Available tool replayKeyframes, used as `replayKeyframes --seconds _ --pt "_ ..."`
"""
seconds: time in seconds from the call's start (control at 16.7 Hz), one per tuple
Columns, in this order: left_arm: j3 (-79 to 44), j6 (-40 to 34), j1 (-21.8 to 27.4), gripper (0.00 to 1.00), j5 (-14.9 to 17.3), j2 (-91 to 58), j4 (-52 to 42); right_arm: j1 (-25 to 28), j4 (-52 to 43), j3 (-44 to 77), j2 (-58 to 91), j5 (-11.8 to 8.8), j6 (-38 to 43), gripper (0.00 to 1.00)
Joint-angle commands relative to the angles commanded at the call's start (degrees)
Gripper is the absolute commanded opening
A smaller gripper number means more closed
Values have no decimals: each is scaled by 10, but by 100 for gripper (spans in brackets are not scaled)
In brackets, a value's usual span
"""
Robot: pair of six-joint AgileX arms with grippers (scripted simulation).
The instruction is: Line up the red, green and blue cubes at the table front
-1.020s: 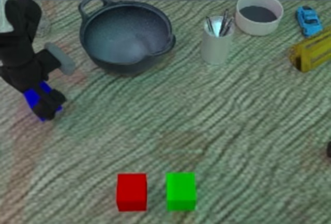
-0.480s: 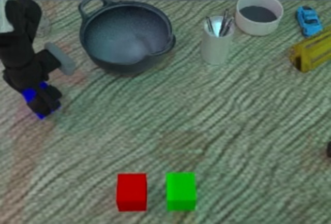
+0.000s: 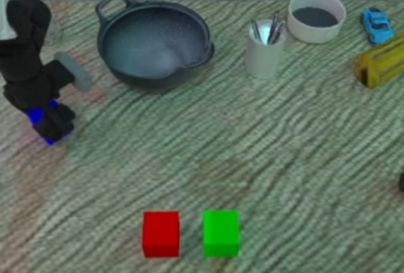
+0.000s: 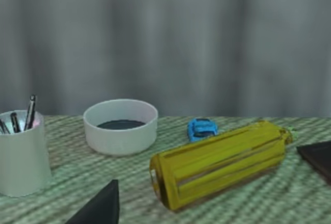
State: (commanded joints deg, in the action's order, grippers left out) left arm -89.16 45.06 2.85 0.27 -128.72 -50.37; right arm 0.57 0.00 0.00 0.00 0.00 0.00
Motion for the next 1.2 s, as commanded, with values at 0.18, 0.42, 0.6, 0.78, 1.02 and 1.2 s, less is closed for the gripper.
replayKeyframes --seconds 0.18,0.42,0.6,0.78,1.02,1.2 --pt "-19 2 -1 0 1 8 -24 0 0 0 0 0 0 100" --pt "-68 0 -9 0 0 39 -113 0 0 0 0 0 0 100" --pt "-82 -1 -11 0 0 52 -134 0 0 0 0 0 0 100" --pt "-81 0 -8 0 -1 50 -132 0 0 0 0 0 0 100" --pt "-90 -8 32 0 -1 45 -137 0 0 0 0 0 0 100" --pt "-105 -29 122 0 -1 40 -147 0 0 0 0 0 0 100"
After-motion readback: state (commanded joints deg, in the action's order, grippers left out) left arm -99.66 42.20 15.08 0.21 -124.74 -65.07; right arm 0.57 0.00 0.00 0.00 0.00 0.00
